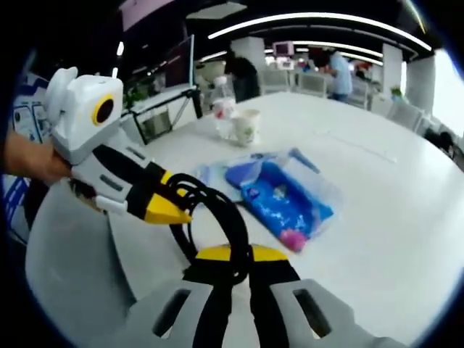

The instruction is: Arrange the tabletop items into an orderly group along one side of the table until the central work area is clear of visible clutter.

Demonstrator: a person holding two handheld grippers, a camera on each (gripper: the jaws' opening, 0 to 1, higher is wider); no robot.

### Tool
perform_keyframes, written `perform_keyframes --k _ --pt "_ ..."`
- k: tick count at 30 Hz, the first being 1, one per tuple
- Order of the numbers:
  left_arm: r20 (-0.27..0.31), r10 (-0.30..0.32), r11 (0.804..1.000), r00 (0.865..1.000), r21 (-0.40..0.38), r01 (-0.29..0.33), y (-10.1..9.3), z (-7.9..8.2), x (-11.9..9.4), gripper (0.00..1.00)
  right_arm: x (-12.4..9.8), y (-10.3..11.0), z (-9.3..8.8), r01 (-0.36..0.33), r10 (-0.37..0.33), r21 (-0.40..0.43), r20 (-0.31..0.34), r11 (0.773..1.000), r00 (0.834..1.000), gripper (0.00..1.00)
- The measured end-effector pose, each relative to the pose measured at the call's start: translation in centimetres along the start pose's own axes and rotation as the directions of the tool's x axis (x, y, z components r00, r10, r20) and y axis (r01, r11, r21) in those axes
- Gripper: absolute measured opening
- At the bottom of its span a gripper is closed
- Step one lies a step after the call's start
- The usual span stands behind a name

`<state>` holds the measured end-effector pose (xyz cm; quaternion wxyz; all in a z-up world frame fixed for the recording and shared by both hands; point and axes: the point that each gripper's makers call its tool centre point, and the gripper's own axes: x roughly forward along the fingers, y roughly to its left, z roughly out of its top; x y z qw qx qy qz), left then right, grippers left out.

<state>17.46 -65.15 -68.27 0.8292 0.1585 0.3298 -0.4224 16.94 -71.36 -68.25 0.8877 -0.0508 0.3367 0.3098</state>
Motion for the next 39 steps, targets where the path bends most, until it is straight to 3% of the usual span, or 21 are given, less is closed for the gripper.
perform_keyframes --k 16,39 --pt "-0.068 -0.017 0.999 0.998 0.04 0.02 -0.7 -1.8 1.0 0.08 1.0 -0.2 -1.4 -0.029 0.029 0.018 -0.033 0.999 0.999 0.05" --pt "-0.145 -0.022 1.0 0.989 -0.024 0.019 -0.4 -4.0 2.2 0.13 2.5 0.1 -2.8 -0.06 0.06 0.013 -0.071 0.998 0.996 0.05"
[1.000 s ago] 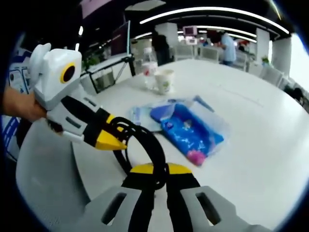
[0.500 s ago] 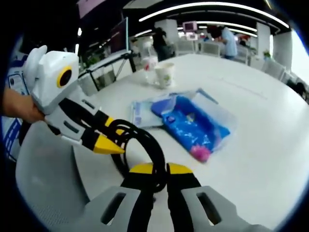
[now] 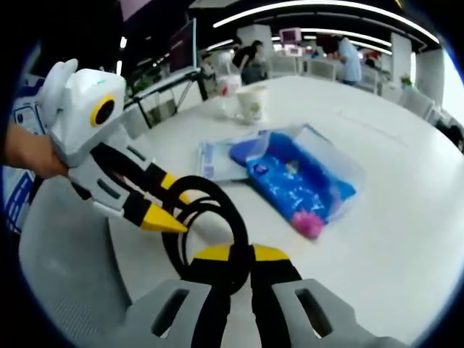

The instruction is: Arrange the tabletop items into an orderly group along one side of the table until the central work area is clear of visible clutter.

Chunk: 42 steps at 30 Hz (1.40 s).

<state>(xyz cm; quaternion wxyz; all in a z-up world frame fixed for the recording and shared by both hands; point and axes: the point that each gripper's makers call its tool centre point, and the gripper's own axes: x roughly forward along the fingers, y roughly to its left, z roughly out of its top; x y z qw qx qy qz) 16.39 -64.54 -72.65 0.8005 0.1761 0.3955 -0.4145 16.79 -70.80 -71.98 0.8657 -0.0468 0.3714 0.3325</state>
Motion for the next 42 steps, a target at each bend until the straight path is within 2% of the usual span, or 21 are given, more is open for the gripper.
perform_keyframes --k 9,16,21,25,32,42 --pt "-0.012 -0.002 1.0 1.0 -0.004 0.002 0.3 -0.2 0.8 0.16 0.5 -0.3 -0.3 0.003 -0.003 -0.023 -0.013 1.0 1.0 0.07" --pt "-0.015 0.0 0.999 1.0 0.039 0.001 0.1 -0.8 1.4 0.19 1.1 -0.3 -1.0 0.002 -0.003 -0.047 -0.026 0.999 1.0 0.09" --pt "-0.01 -0.002 0.999 1.0 0.048 0.002 0.3 -0.7 1.5 0.21 1.3 -0.5 -1.3 0.001 -0.002 -0.035 -0.031 0.999 1.0 0.1" --pt "-0.006 -0.002 0.998 1.0 0.062 0.002 0.5 -0.6 1.6 0.21 1.3 -0.7 -0.9 -0.001 0.001 -0.015 -0.016 1.0 1.0 0.12" --pt "0.043 0.002 0.999 0.999 0.041 -0.004 1.2 0.4 1.3 0.18 1.0 -1.5 0.4 0.03 -0.03 -0.005 0.044 1.0 0.999 0.14" --pt "0.094 0.042 0.998 0.995 0.048 -0.046 2.4 1.7 1.3 0.26 0.4 -3.0 1.0 0.072 -0.075 0.039 0.084 0.997 0.994 0.18"
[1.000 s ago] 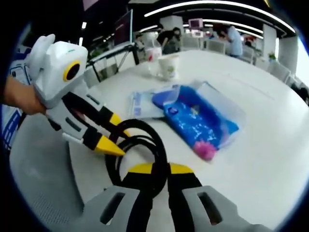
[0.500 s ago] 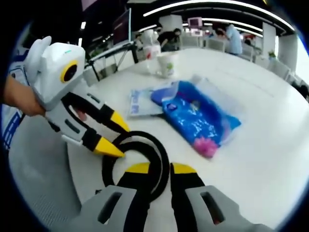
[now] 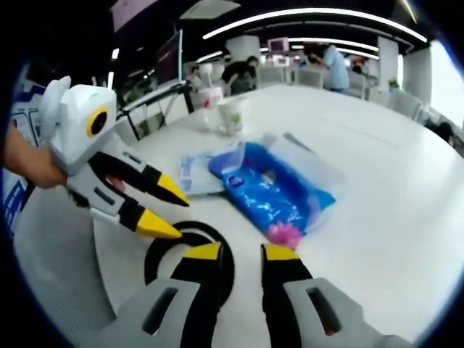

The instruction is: Arrange the tabletop items into an orderly group along one side of the table until the central work area is clear of visible clutter.

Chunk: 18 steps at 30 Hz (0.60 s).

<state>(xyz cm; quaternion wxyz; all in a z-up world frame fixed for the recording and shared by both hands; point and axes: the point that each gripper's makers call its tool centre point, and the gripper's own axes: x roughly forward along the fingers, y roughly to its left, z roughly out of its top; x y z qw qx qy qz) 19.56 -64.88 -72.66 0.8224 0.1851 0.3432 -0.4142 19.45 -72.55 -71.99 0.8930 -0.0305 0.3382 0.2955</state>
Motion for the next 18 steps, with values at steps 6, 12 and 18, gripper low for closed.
perform_keyframes --k 6,12,18 --pt "0.02 0.031 1.0 0.999 0.002 -0.031 0.9 0.5 0.1 0.34 -0.1 -0.6 0.2 0.02 -0.02 0.024 0.014 1.0 1.0 0.21" --pt "0.04 0.069 0.997 0.997 -0.024 -0.068 2.2 1.0 0.2 0.42 -0.6 -2.0 1.5 0.045 -0.061 0.161 0.094 0.986 0.994 0.3" --pt "0.051 0.079 0.995 0.996 -0.064 -0.076 2.9 1.3 0.4 0.45 -0.8 -2.9 1.6 0.069 -0.086 0.164 0.098 0.984 0.991 0.3"
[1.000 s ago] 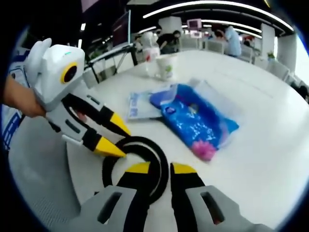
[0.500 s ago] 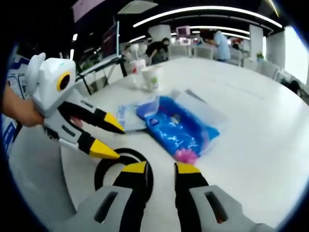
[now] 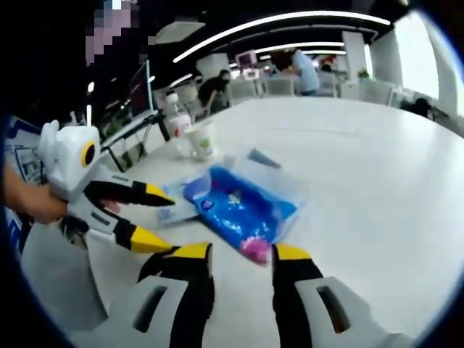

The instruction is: Arrange the tabletop items into an orderly group along one side of the table until the central work area is clear of visible clutter.

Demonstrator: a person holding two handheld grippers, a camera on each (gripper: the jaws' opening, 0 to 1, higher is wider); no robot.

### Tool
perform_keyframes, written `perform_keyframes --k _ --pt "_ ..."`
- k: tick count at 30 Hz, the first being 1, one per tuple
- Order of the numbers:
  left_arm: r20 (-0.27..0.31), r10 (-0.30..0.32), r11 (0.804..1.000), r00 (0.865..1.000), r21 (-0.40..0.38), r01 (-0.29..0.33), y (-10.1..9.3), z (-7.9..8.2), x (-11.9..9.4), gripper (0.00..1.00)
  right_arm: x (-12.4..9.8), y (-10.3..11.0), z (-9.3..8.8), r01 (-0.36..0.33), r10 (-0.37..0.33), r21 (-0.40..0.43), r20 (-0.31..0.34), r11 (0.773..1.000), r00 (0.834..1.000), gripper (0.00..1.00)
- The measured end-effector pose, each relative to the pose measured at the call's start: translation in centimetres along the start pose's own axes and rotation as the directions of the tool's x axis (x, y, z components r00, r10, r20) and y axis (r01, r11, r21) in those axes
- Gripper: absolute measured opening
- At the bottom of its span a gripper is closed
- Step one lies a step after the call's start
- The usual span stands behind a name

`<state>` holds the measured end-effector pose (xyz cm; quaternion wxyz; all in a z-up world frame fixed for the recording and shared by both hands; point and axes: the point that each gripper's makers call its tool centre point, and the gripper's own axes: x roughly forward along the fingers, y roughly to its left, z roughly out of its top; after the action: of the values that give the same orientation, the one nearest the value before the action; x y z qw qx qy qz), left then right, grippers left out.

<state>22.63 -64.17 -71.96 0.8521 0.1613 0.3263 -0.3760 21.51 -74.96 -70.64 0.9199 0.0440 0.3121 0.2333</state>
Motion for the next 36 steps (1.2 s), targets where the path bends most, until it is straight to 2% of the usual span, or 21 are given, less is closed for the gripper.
perform_keyframes --k 5,10,18,21,29,33,36 --pt "0.009 0.003 1.0 1.0 -0.007 -0.003 0.3 0.7 0.4 0.44 0.0 -0.8 0.2 0.027 -0.027 0.011 0.008 1.0 1.0 0.29" --pt "0.018 0.005 1.0 1.0 -0.014 -0.005 0.7 1.4 0.9 0.41 0.1 -1.4 0.3 0.04 -0.04 -0.007 0.0 0.999 0.999 0.21" --pt "0.017 0.022 1.0 1.0 -0.017 -0.022 1.5 1.9 1.6 0.32 0.4 -2.3 0.4 0.071 -0.071 -0.016 -0.004 0.997 0.997 0.14" --pt "0.025 0.033 0.999 0.999 -0.042 -0.032 2.1 2.2 1.9 0.29 0.5 -2.7 0.4 0.081 -0.081 -0.008 -0.008 0.997 0.997 0.13" --pt "0.033 0.038 0.997 0.999 -0.063 -0.036 3.0 3.0 2.7 0.16 0.8 -3.3 0.0 0.097 -0.097 -0.015 -0.027 0.995 0.995 0.04" --pt "0.028 0.037 0.998 0.999 -0.06 -0.035 3.1 3.2 3.0 0.1 1.2 -3.5 -0.2 0.098 -0.098 -0.005 -0.035 0.995 0.995 0.03" --pt "0.022 0.036 0.997 0.999 -0.065 -0.035 3.1 3.2 3.1 0.02 1.1 -3.5 -0.3 0.104 -0.104 -0.015 -0.044 0.995 0.994 0.01"
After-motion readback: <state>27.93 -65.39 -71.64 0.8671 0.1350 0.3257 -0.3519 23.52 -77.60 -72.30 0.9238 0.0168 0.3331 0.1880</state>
